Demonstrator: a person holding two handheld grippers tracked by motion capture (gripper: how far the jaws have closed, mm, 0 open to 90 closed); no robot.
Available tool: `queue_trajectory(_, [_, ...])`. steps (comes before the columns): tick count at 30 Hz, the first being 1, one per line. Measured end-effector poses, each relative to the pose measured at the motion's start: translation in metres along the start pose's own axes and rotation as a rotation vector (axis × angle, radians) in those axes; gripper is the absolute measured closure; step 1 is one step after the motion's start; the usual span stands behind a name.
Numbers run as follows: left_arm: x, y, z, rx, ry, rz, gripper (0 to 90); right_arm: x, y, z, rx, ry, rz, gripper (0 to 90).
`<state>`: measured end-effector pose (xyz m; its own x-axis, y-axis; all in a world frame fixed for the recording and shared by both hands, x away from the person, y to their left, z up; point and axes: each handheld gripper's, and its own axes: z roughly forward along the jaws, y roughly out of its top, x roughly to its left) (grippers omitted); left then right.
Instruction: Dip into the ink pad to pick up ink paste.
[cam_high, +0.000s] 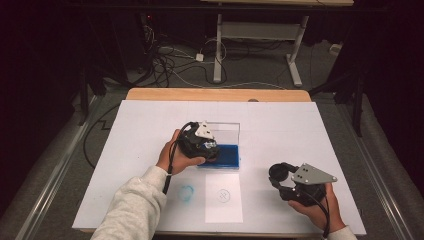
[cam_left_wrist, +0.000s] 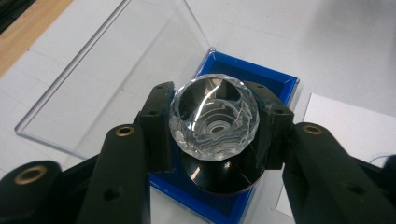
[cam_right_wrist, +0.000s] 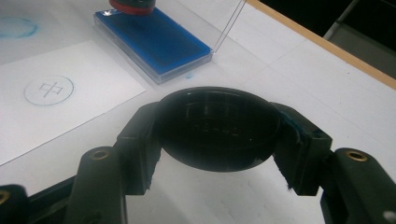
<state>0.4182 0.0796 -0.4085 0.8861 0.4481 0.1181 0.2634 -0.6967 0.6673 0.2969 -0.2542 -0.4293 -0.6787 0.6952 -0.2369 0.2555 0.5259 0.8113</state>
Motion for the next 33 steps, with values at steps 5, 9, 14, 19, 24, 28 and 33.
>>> queue_trajectory(5, [0.001, -0.003, 0.005, 0.008, -0.007, -0.004, 54.9, 0.0, 0.0, 0.0, 0.002, 0.002, -0.002, 38.6])
queue_trajectory(9, [0.002, -0.008, 0.01, 0.012, -0.006, -0.012, 54.8, 0.0, -0.001, 0.0, 0.004, 0.004, 0.001, 38.6])
queue_trajectory(14, [0.005, -0.012, 0.012, 0.009, 0.017, -0.034, 54.8, 0.001, -0.001, 0.002, 0.009, 0.012, -0.006, 38.6])
queue_trajectory(19, [0.006, -0.013, 0.014, -0.004, 0.015, -0.043, 54.8, 0.001, -0.002, 0.003, 0.011, 0.017, -0.007, 38.6])
queue_trajectory(24, [0.003, -0.015, 0.019, -0.015, 0.011, -0.04, 54.7, 0.0, -0.002, 0.003, 0.016, 0.018, -0.005, 38.6])
queue_trajectory(28, [0.002, -0.019, 0.019, -0.029, 0.015, -0.031, 54.8, 0.0, -0.004, 0.004, 0.025, 0.02, -0.002, 38.6])
queue_trajectory(33, [0.0, -0.025, 0.019, -0.057, 0.019, -0.015, 54.7, 0.001, -0.003, 0.004, 0.025, 0.025, -0.009, 38.6])
